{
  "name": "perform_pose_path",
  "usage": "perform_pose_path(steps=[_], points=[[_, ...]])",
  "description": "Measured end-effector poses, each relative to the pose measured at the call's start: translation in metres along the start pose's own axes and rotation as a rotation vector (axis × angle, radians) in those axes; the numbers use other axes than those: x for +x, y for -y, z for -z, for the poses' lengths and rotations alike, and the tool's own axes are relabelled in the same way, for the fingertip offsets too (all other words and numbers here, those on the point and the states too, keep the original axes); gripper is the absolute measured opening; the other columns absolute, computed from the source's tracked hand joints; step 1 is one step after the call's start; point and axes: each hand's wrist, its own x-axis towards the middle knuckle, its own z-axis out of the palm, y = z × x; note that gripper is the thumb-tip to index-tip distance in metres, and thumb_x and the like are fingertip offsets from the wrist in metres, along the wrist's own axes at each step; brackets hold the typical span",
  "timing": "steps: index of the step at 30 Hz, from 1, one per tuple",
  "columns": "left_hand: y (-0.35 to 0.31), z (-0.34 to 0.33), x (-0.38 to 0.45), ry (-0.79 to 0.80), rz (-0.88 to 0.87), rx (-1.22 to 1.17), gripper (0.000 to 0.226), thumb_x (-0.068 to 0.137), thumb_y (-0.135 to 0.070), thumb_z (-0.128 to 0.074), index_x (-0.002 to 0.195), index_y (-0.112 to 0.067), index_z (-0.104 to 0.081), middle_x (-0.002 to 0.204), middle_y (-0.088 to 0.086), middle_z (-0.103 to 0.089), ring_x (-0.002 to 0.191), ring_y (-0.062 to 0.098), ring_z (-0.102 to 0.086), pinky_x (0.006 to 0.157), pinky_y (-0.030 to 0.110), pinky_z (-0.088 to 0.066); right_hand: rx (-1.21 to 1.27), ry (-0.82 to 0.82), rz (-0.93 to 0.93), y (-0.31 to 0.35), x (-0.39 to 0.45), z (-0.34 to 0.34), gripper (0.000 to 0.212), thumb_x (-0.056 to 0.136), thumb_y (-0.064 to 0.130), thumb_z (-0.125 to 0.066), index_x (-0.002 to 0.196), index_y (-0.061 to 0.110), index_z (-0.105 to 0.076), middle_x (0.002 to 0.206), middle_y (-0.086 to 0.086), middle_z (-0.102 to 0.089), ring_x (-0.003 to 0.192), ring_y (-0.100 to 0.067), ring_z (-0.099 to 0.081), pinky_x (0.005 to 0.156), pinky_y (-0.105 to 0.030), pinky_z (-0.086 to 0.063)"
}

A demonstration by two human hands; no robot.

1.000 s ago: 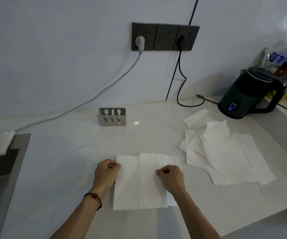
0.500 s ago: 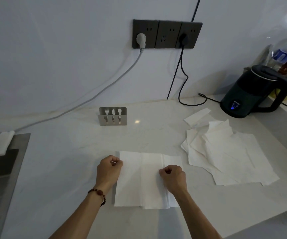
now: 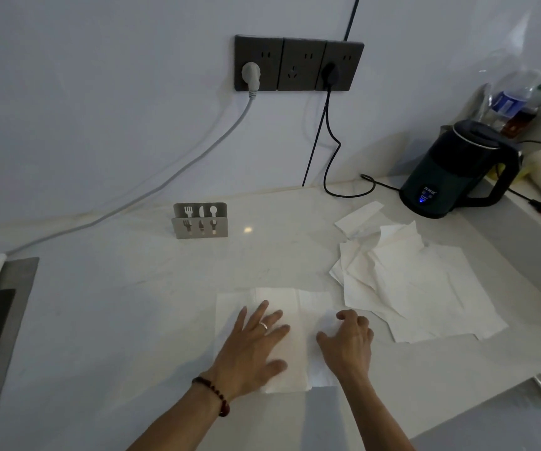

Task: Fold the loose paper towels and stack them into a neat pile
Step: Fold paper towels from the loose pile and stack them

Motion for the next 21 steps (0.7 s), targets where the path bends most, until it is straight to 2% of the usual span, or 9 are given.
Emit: perform_pose_path(steps=[4,7,10,12,14,16,18,19,21], points=[[-0.006,-0.003,0.0,0.159,0.02,0.074,0.078,0.092,-0.059,-0.045,0.154,-0.031,-0.009,0.163,-0.003,0.009,0.147,0.02,0.022,0.117,0.05,0.017,0.012,0.035,-0.004,-0.001,-0.003,0.002,0.051,0.078,0.014,-0.069,0.123,0.013,-0.046,0.126,-0.009,-0.043,0.108,-0.028,-0.048,0.086,-0.034,-0.045],[-0.004,-0.005,0.003,0.192,0.022,0.086,0.081,0.09,-0.063,-0.045,0.154,-0.034,-0.004,0.162,-0.004,0.014,0.146,0.02,0.025,0.116,0.052,0.018,0.144,0.087,-0.064,-0.002,0.0,0.006,0.054,0.079,0.009,-0.069,0.126,0.011,-0.043,0.126,-0.01,-0.046,0.092,-0.024,-0.051,0.079,-0.03,-0.044],[-0.003,-0.009,0.005,0.197,0.018,0.112,0.082,0.089,-0.066,-0.043,0.153,-0.038,-0.001,0.161,-0.005,0.018,0.145,0.021,0.028,0.115,0.054,0.017,0.347,0.138,-0.165,-0.007,0.002,0.011,0.06,0.079,0.007,-0.069,0.132,0.011,-0.04,0.116,-0.008,-0.058,0.094,-0.024,-0.056,0.084,-0.036,-0.05],[-0.003,-0.011,0.007,0.205,0.022,0.117,0.081,0.089,-0.068,-0.042,0.153,-0.04,0.0,0.161,-0.005,0.02,0.145,0.022,0.028,0.115,0.055,0.016,0.487,0.19,-0.189,-0.008,0.001,0.016,0.049,0.079,0.006,-0.069,0.125,0.008,-0.053,0.103,-0.004,-0.064,0.09,-0.024,-0.063,0.081,-0.037,-0.055],[-0.004,-0.009,0.006,0.21,0.028,0.101,0.079,0.089,-0.067,-0.041,0.152,-0.041,-0.002,0.16,-0.007,0.019,0.145,0.021,0.027,0.116,0.055,0.015,0.576,0.251,-0.118,-0.003,-0.005,0.024,0.023,0.08,0.005,-0.067,0.102,0.009,-0.07,0.09,-0.005,-0.071,0.082,-0.026,-0.068,0.075,-0.038,-0.059],[-0.006,-0.004,0.005,0.163,0.028,0.054,0.065,0.093,-0.063,-0.035,0.151,-0.04,-0.017,0.162,-0.008,0.003,0.149,0.023,0.013,0.119,0.053,0.007,0.55,0.304,0.003,0.007,-0.013,0.03,0.012,0.081,0.007,-0.065,0.086,0.014,-0.073,0.083,-0.004,-0.072,0.077,-0.024,-0.069,0.07,-0.036,-0.059],[-0.012,0.003,0.004,-0.079,0.102,-0.065,0.052,0.094,-0.055,-0.024,0.131,-0.034,-0.055,0.146,-0.003,-0.04,0.139,0.024,-0.027,0.115,0.044,-0.024,0.469,0.326,0.129,0.016,-0.019,0.028,0.011,0.08,0.011,-0.063,0.081,0.015,-0.073,0.079,-0.003,-0.071,0.075,-0.024,-0.068,0.067,-0.035,-0.058],[-0.017,0.008,0.004,-0.243,0.188,-0.196,0.052,0.096,-0.051,-0.023,0.111,-0.027,-0.067,0.124,-0.003,-0.054,0.122,0.021,-0.043,0.103,0.037,-0.037,0.43,0.336,0.185,0.021,-0.021,0.026,0.01,0.08,0.012,-0.062,0.081,0.014,-0.072,0.079,-0.004,-0.071,0.075,-0.025,-0.068,0.067,-0.035,-0.058],[-0.025,0.024,0.01,-0.38,0.415,-0.58,0.054,0.101,-0.046,-0.03,0.089,-0.016,-0.073,0.097,-0.003,-0.059,0.095,0.015,-0.054,0.08,0.027,-0.042,0.37,0.364,0.271,0.026,-0.025,0.02,0.012,0.081,0.017,-0.063,0.087,0.016,-0.073,0.081,0.0,-0.07,0.074,-0.017,-0.066,0.069,-0.031,-0.056]])
